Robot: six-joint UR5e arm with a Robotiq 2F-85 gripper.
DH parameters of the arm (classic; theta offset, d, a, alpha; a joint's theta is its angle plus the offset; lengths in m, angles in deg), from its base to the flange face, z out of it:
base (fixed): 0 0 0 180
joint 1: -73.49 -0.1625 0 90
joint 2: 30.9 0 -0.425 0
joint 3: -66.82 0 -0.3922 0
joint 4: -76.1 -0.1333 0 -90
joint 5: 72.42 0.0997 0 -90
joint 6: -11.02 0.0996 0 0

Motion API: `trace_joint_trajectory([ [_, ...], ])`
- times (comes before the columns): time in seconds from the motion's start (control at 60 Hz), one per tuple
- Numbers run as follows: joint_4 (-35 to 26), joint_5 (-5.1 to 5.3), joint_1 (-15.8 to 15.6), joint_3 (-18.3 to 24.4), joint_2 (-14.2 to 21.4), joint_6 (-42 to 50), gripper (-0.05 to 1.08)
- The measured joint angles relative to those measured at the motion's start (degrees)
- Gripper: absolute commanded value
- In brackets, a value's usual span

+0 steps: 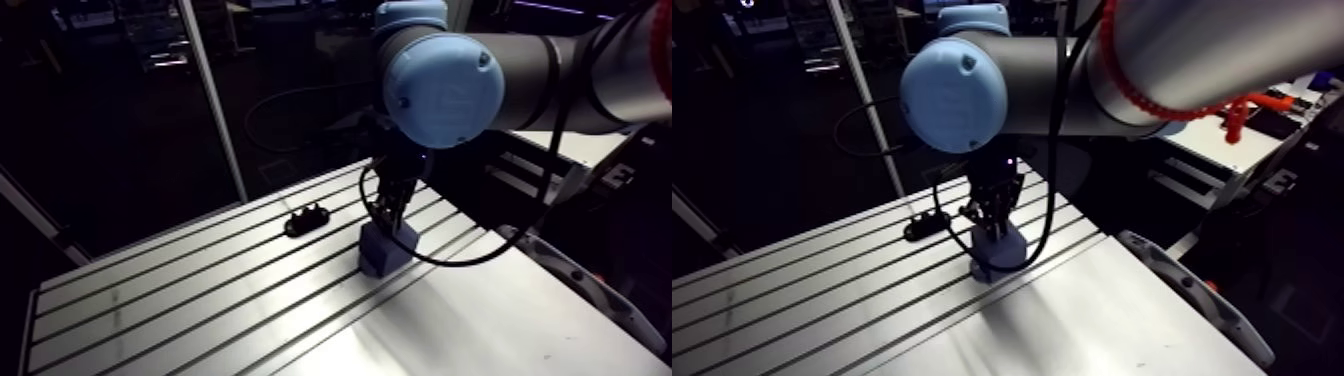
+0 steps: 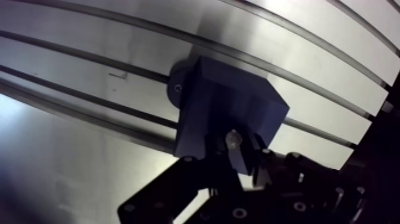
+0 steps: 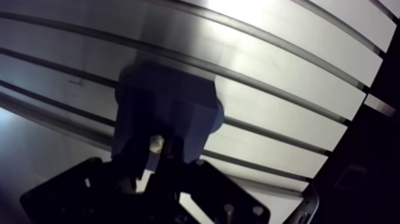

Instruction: Pick up the M10 bolt and insert it into the hex recess until seated.

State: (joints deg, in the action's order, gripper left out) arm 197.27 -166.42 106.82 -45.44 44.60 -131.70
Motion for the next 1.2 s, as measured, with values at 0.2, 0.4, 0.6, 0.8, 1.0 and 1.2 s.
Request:
trace_joint_trajectory([
  [0.2, 0.0, -0.06, 0.0, -0.1, -0.07, -0.8, 0.75],
  [0.4, 0.0, -0.06, 0.0, -0.16, -0.09, -2.1, 0.76],
  [0.6, 0.0, -0.03, 0.0, -0.1, 0.02, -3.74, 0.77],
  [0.8, 0.01, -0.08, 0.0, -0.1, 0.1, -5.46, 0.77],
  [1.0, 0.02, -0.13, -0.02, -0.16, 0.18, -6.8, 0.11],
  [1.2, 0.02, -0.25, -0.08, -0.39, 0.41, -7.17, 0.01],
])
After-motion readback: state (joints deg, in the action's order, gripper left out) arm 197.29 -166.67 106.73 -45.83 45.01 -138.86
